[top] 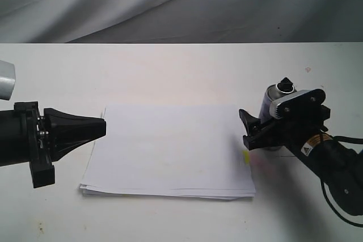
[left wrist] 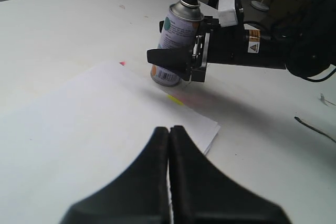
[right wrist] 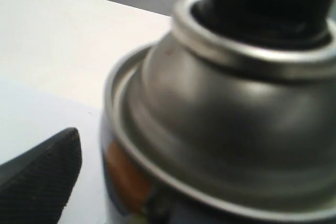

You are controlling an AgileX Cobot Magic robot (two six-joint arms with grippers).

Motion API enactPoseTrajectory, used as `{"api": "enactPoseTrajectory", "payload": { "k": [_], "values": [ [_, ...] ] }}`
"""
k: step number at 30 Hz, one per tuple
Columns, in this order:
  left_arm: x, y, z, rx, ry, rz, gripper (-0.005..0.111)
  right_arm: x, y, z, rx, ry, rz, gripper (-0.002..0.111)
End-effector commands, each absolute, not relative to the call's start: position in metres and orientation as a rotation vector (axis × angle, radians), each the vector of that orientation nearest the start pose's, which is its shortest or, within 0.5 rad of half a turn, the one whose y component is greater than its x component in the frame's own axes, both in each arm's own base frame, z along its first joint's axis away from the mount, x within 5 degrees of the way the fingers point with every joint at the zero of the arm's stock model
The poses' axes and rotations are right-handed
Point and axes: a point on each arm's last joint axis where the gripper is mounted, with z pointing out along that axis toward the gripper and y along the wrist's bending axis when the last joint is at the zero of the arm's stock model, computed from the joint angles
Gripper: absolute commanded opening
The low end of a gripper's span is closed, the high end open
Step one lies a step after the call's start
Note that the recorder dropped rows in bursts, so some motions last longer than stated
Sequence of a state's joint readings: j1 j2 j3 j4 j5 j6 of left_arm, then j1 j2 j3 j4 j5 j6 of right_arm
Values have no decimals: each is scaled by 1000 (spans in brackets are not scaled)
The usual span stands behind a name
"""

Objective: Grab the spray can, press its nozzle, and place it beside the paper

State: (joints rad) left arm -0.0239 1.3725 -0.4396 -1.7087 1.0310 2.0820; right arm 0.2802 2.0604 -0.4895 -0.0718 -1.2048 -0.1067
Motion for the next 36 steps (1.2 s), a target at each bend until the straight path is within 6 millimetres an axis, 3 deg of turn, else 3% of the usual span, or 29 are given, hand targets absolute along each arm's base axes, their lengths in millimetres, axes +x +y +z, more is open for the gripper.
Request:
{"api": "enactPoseTrajectory", "payload": {
  "k": [1, 8, 13, 17, 24, 30, 36],
  "values": [
    [202, -82, 206, 790, 1836, -957, 0, 285, 88, 87, -431, 1773, 163, 85],
    [202, -82, 206, 790, 1836, -957, 0, 275, 84, 126, -399, 1666, 157, 85],
    [202, -82, 206, 790, 1836, -957, 0, 252, 77, 166, -366, 1556, 164, 85],
    [202, -82, 206, 790, 1836, -957, 0, 219, 62, 203, -235, 1443, 190, 85],
    [202, -82, 206, 790, 1836, -957, 0, 150, 43, 260, -159, 1182, 256, 81],
    [202, -82, 206, 790, 1836, -957, 0, 101, 29, 283, -139, 1129, 279, 78],
    [202, -82, 206, 789, 1838, -955, 0, 64, 16, 288, -76, 1098, 317, 75]
  ]
}}
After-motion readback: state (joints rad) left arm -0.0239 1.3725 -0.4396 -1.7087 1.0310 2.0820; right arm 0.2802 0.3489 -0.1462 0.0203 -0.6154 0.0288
